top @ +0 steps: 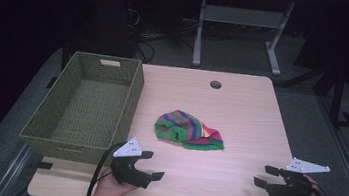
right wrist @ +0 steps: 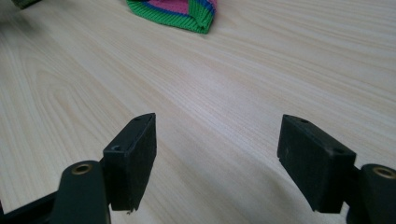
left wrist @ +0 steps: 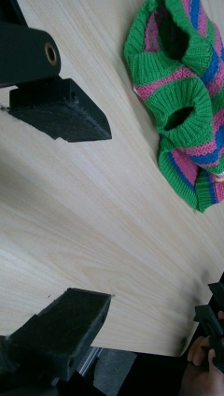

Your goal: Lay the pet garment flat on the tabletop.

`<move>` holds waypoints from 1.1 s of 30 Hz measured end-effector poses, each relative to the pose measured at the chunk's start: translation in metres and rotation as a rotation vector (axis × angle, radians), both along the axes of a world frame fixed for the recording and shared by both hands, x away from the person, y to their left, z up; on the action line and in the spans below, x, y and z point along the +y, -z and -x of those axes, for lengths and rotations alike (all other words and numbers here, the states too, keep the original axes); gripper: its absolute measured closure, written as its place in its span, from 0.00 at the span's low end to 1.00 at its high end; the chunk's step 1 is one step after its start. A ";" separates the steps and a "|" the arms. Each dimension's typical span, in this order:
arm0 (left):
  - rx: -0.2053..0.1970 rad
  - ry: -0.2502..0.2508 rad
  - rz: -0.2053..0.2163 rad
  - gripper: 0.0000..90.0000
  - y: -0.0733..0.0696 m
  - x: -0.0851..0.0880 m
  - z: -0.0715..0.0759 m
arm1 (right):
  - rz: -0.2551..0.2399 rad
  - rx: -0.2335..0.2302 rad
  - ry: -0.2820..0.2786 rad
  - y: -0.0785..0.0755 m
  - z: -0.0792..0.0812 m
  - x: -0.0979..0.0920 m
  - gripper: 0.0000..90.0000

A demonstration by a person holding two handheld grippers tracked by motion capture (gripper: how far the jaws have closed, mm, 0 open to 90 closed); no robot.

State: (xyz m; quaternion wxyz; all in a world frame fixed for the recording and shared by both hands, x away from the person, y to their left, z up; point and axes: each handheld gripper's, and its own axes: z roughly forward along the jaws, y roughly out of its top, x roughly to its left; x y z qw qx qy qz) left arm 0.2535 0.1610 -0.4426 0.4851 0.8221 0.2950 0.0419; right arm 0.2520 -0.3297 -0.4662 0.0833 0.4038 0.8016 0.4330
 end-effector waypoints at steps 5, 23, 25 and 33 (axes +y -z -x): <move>0.000 0.008 -0.009 0.19 0.001 -0.003 -0.001 | 0.002 0.007 -0.010 0.001 -0.001 -0.001 0.31; -0.012 0.002 0.022 0.19 -0.001 0.003 0.000 | 0.041 -0.034 -0.097 -0.017 -0.003 0.034 0.31; -0.006 -0.004 0.021 0.19 -0.001 0.003 0.000 | 0.033 -0.035 -0.113 -0.021 -0.005 0.037 0.31; -0.009 -0.002 0.021 0.19 0.000 0.005 -0.001 | 0.022 -0.001 -0.160 -0.035 -0.019 0.046 0.31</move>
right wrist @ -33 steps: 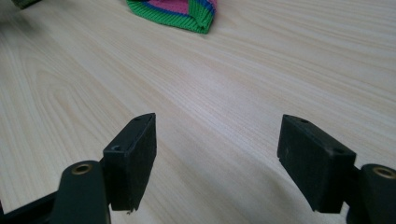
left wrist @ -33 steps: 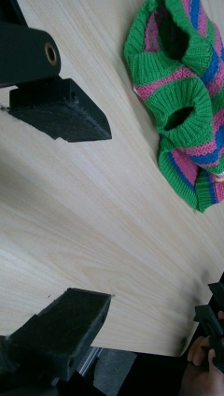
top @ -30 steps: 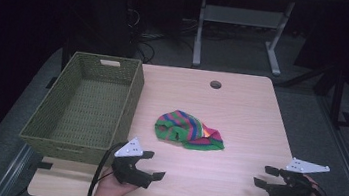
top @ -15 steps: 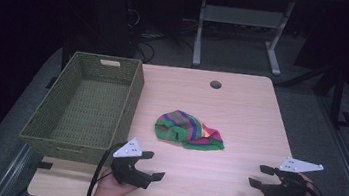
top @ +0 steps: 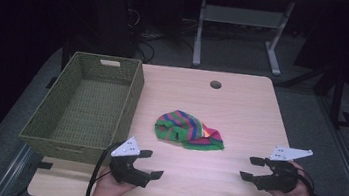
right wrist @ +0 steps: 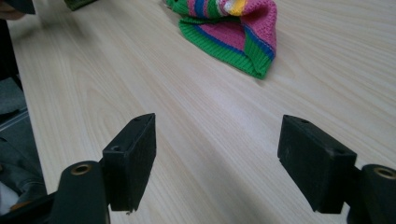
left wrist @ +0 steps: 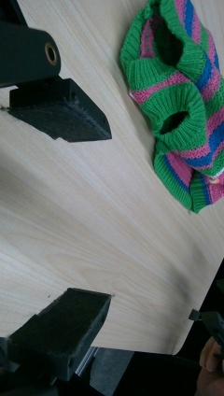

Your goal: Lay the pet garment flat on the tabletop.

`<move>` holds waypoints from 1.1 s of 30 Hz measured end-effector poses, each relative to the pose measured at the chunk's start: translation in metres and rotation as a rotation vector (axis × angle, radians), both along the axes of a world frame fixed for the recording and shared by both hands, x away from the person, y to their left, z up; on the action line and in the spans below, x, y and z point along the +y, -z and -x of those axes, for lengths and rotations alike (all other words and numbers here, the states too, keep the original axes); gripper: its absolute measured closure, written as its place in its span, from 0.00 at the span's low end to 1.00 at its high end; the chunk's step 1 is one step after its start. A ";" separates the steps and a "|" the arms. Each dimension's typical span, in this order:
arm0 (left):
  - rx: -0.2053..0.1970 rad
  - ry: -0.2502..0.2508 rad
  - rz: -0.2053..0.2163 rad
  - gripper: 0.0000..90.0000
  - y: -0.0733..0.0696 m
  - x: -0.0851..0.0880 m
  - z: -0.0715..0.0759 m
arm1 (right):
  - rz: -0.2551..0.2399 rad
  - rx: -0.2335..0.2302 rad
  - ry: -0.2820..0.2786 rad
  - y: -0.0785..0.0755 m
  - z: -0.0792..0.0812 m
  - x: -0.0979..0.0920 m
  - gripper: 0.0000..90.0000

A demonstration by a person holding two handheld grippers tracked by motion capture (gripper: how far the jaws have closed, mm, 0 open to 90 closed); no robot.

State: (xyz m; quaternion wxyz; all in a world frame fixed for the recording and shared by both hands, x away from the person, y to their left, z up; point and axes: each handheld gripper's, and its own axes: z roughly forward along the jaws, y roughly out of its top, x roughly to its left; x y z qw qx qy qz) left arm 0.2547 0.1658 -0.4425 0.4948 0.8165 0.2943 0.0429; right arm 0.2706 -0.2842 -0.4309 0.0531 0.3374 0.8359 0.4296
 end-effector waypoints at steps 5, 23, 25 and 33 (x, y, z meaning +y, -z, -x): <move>-0.004 0.003 -0.005 0.19 -0.001 -0.001 0.001 | 0.013 0.034 -0.031 -0.006 -0.010 0.007 0.31; -0.005 -0.003 0.018 0.19 -0.001 0.002 0.000 | 0.031 0.082 -0.124 -0.028 -0.045 0.039 0.31; -0.005 -0.001 0.018 0.19 -0.001 0.002 0.000 | 0.039 0.085 -0.133 -0.031 -0.048 0.043 0.31; -0.009 0.005 0.013 0.19 -0.002 0.001 -0.001 | 0.055 0.095 -0.156 -0.036 -0.063 0.056 0.31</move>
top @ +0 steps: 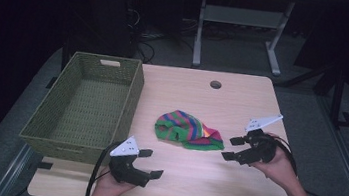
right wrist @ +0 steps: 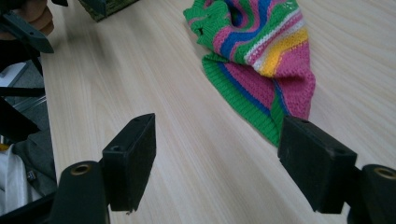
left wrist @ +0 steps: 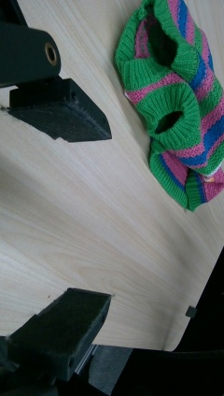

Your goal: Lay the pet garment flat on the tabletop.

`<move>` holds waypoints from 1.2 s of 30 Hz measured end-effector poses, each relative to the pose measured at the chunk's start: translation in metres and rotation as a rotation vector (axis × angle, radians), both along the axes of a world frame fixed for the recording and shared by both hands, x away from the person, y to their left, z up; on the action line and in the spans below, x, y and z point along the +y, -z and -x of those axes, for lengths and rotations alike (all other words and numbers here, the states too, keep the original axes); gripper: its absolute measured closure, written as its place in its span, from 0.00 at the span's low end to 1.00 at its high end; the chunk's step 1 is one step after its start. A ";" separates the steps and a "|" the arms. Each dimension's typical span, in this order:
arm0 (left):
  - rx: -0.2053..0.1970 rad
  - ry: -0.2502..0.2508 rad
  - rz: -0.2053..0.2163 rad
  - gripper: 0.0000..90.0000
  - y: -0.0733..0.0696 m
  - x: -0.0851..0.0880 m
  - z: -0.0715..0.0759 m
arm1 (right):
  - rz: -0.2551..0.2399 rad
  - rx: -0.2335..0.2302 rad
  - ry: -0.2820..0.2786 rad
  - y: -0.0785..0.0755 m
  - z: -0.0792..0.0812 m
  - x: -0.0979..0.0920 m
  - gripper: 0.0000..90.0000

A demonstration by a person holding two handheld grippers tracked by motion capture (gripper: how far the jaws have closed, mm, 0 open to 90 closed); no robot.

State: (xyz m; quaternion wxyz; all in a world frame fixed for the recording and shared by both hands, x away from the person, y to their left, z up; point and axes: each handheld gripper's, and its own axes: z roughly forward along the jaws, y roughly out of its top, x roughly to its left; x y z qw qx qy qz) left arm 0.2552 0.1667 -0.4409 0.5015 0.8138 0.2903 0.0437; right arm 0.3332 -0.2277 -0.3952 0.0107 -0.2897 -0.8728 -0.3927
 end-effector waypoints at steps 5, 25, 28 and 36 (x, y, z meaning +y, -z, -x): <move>0.004 0.003 0.001 0.19 0.000 0.000 -0.001 | 0.002 0.006 -0.014 -0.003 -0.005 0.008 0.31; -0.003 0.003 0.008 0.19 -0.001 0.002 -0.001 | 0.074 -0.004 -0.085 -0.026 -0.034 0.057 0.31; 0.002 0.005 0.010 0.19 -0.001 0.002 -0.002 | 0.085 0.007 -0.095 -0.025 -0.041 0.068 0.31; 0.001 0.003 0.020 0.19 -0.001 0.003 -0.002 | 0.122 0.003 -0.124 -0.025 -0.056 0.088 0.31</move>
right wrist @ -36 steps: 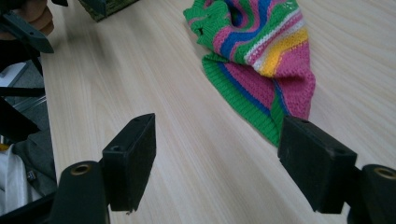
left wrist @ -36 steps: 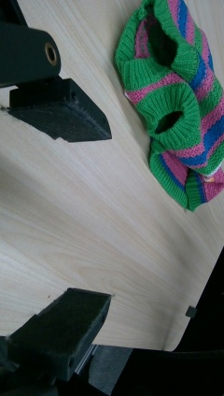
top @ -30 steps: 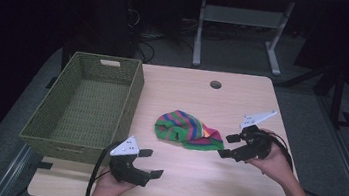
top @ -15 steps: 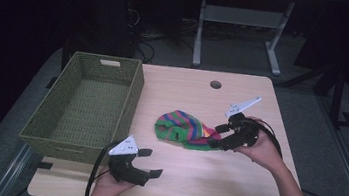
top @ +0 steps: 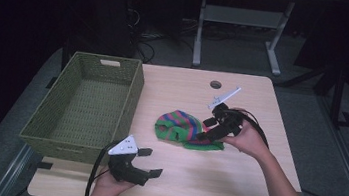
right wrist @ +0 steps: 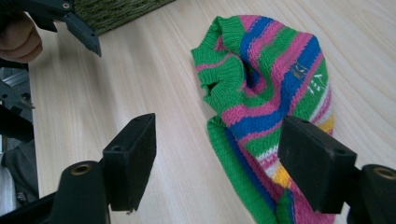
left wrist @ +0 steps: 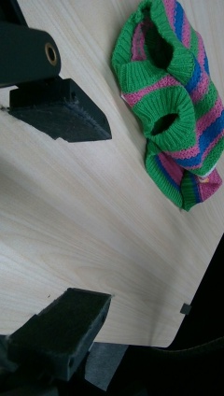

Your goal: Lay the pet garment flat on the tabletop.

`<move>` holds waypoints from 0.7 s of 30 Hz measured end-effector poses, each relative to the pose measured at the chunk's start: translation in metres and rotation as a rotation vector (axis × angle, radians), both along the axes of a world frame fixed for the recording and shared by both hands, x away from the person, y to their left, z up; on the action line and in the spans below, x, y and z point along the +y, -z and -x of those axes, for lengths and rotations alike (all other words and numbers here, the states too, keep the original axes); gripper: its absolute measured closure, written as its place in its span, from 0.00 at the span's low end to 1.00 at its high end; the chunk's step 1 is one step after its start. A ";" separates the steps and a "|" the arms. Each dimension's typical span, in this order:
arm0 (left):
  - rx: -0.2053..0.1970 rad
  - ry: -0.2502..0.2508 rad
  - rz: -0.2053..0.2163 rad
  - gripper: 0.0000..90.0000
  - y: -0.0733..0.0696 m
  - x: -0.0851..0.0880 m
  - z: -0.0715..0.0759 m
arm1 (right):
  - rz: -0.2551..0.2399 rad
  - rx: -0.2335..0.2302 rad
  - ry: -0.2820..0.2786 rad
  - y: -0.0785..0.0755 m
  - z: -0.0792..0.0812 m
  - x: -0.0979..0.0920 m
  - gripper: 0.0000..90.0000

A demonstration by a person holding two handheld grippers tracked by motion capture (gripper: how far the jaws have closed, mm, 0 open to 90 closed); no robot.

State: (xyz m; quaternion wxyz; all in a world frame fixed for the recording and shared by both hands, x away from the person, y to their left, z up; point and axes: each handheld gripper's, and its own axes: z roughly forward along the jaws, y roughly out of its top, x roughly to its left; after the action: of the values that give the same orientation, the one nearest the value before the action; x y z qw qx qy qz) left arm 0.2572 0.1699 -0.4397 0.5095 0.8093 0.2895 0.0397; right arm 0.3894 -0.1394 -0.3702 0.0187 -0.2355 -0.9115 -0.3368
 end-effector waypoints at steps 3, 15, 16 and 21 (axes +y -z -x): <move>-0.003 0.003 -0.006 0.19 0.000 0.000 0.000 | 0.018 -0.003 -0.006 0.001 -0.005 0.009 0.31; -0.004 0.001 0.007 0.19 0.000 0.002 -0.001 | 0.090 0.029 -0.011 0.018 -0.021 0.041 0.31; -0.001 0.000 0.009 0.19 0.000 0.002 -0.001 | 0.092 0.029 -0.008 0.019 -0.021 0.042 0.31; -0.007 0.005 0.006 0.19 0.000 0.001 -0.001 | 0.118 0.035 0.017 0.029 -0.030 0.047 0.31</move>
State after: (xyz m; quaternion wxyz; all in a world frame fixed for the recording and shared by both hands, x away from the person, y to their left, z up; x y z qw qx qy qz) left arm 0.2583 0.1714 -0.4393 0.5129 0.8085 0.2857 0.0403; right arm 0.4189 -0.0920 -0.3995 0.0180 -0.2497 -0.9273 -0.2781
